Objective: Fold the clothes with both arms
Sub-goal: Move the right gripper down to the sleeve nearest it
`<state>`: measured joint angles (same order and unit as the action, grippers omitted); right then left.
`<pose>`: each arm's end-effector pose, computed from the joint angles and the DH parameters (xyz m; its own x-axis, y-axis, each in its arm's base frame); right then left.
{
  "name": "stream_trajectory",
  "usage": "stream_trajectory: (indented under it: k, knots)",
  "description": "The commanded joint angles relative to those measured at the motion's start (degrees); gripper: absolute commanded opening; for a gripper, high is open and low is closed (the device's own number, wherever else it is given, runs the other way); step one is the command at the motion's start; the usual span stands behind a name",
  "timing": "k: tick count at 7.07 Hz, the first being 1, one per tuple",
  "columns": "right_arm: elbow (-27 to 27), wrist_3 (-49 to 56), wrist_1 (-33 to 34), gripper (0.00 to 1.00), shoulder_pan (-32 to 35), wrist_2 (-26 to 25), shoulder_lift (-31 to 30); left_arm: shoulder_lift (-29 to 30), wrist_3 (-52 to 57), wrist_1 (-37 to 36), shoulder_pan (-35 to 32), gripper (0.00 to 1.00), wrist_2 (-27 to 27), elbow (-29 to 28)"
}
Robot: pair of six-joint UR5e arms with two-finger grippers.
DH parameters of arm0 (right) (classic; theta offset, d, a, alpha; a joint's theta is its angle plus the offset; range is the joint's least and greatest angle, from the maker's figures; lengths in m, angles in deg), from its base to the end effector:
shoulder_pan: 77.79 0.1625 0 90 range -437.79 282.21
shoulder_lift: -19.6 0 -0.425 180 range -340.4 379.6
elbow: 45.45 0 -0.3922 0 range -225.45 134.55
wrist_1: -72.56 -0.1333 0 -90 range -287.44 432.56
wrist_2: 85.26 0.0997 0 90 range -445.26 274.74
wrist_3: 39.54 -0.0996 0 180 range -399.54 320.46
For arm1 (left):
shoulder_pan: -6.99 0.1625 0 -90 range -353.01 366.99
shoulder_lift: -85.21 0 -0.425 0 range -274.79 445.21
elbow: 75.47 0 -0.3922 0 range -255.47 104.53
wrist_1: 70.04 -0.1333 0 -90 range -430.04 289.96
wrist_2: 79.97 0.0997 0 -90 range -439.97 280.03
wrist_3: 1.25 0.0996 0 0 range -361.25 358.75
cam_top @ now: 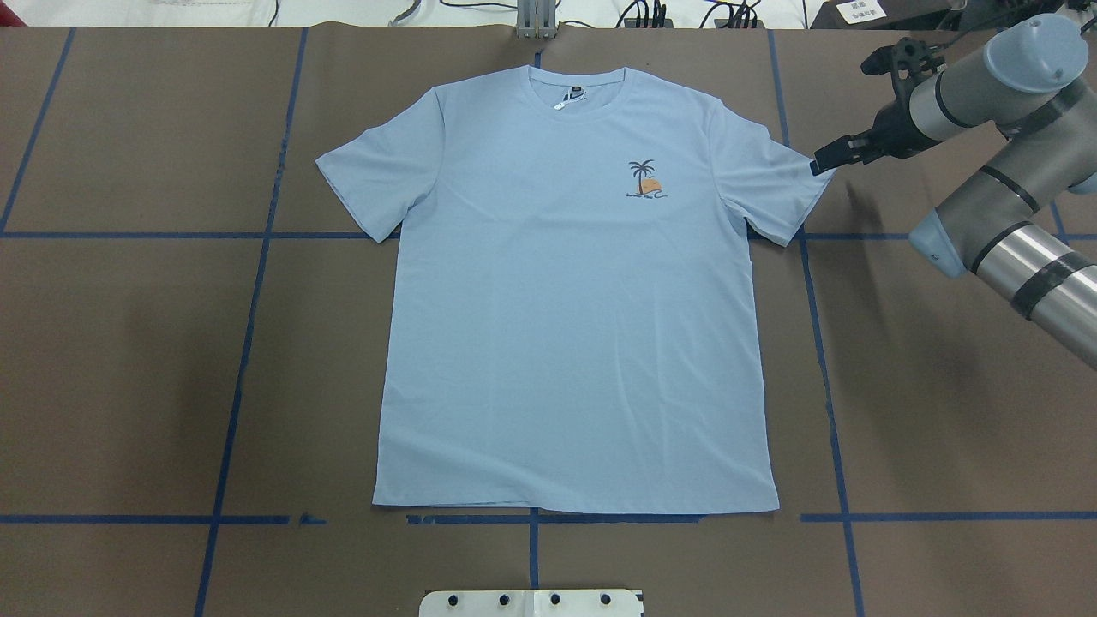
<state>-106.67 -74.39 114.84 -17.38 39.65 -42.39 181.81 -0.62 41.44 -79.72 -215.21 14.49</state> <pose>-0.2889 -0.6633 0.5259 0.6084 -0.2915 0.7382 -0.0129 0.9263 0.3765 -0.0304 -0.5621 0.5549 0.6832 0.3833 -0.6215 -0.0582 0.8770 0.4770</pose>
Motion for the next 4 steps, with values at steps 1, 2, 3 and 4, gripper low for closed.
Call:
stream_trajectory:
  k: [1,2,3,4]
  knots:
    - [1.28,-0.04,3.67,0.87,-0.99,-2.82,2.39,-0.01,0.07,0.06,-0.04,1.0,-0.02,-0.05]
    - [1.72,-0.04,3.69,0.84,-1.43,-3.61,2.4,-0.01,0.07,0.06,-0.04,1.0,-0.02,-0.23]
    - [2.16,-0.04,3.69,0.83,-1.87,-3.71,2.4,-0.09,0.07,0.06,-0.04,1.0,-0.02,0.03]
    - [2.59,0.05,3.69,0.81,-1.96,-3.62,2.4,-0.01,0.07,0.06,-0.04,1.0,-0.02,-0.05]
